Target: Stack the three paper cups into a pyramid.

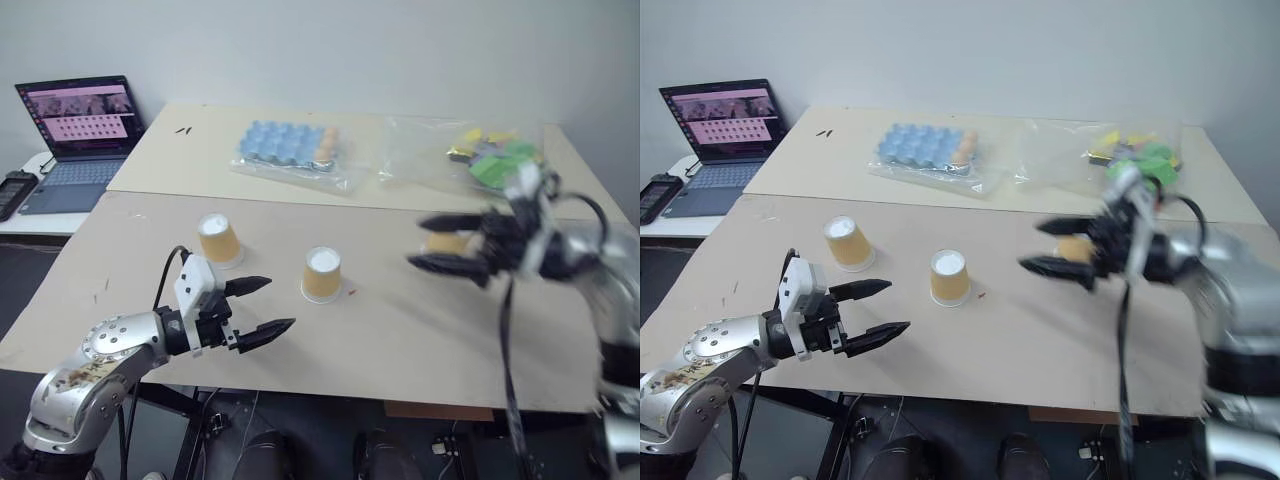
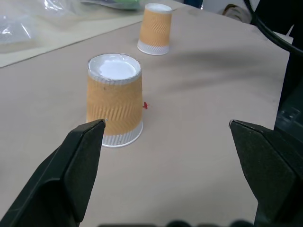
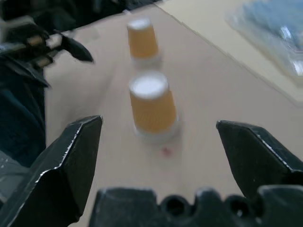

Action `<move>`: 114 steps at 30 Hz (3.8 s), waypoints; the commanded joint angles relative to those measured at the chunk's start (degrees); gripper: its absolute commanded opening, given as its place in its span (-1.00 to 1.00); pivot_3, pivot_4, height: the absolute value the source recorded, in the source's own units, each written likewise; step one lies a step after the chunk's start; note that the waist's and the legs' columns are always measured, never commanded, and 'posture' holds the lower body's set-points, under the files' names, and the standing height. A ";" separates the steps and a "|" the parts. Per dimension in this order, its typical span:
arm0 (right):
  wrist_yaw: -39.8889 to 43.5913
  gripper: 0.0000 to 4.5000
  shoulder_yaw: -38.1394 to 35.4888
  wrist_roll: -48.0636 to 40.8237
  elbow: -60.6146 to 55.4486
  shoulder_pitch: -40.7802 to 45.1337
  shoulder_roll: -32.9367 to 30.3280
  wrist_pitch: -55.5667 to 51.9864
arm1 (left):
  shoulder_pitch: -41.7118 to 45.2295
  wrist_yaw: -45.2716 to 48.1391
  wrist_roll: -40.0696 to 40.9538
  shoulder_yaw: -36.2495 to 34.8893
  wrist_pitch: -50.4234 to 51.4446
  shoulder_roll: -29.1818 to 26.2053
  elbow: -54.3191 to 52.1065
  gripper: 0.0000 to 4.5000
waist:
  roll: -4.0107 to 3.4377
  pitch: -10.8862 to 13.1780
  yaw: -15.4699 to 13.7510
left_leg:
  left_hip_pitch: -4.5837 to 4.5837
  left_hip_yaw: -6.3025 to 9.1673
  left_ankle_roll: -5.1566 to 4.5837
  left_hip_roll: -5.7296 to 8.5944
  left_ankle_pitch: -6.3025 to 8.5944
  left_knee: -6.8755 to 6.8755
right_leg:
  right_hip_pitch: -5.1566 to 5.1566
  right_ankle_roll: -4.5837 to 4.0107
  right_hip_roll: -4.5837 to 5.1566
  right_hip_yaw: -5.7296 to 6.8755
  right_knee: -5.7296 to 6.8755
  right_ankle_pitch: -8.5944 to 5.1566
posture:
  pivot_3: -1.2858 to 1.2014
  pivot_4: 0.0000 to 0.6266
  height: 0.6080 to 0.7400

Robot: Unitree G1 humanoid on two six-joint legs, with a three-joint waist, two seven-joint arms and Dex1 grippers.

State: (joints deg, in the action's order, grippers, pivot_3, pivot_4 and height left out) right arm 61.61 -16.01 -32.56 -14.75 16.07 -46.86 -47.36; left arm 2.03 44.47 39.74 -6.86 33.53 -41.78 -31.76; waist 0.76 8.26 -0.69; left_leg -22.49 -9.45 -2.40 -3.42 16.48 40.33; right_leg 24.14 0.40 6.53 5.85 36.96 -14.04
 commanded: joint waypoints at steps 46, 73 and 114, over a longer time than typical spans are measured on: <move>-19.59 0.22 10.47 15.53 24.79 28.74 14.87 19.31 | 0.89 -0.36 -1.89 -0.92 -0.34 0.03 -0.05 1.00 | -0.05 0.04 1.55 | 0.10 -0.34 0.09 0.01 -0.18 -0.26 | 0.23 0.01 -0.10 -0.35 0.04 0.05 | 0.03 -0.52 0.76; 3.84 0.22 29.39 16.86 15.63 23.91 14.81 22.39 | 1.31 -1.50 -0.76 -2.65 1.61 -0.64 -1.42 1.00 | -0.06 0.06 1.43 | 0.12 -0.30 0.07 -0.02 -0.16 -0.22 | 0.18 0.00 -0.08 -0.29 0.05 0.05 | 0.03 -0.52 0.76; -4.06 1.00 15.75 8.96 4.51 28.77 8.93 9.41 | -9.97 -16.99 -7.68 -20.01 -1.77 4.72 3.24 1.00 | -0.06 0.06 1.52 | 0.18 -0.26 0.09 -0.08 -0.16 -0.29 | 0.17 -0.07 -0.06 -0.25 0.07 0.02 | 0.03 -0.52 0.76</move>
State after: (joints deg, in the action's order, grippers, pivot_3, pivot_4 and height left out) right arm 59.57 0.26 -24.31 -7.71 45.82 -36.96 -37.34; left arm -7.82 29.75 34.53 -23.35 34.30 -37.08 -30.43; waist 0.70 8.32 0.83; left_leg -22.31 -9.70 -2.31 -3.50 16.32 40.06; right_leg 24.30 0.33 6.47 5.62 37.03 -14.02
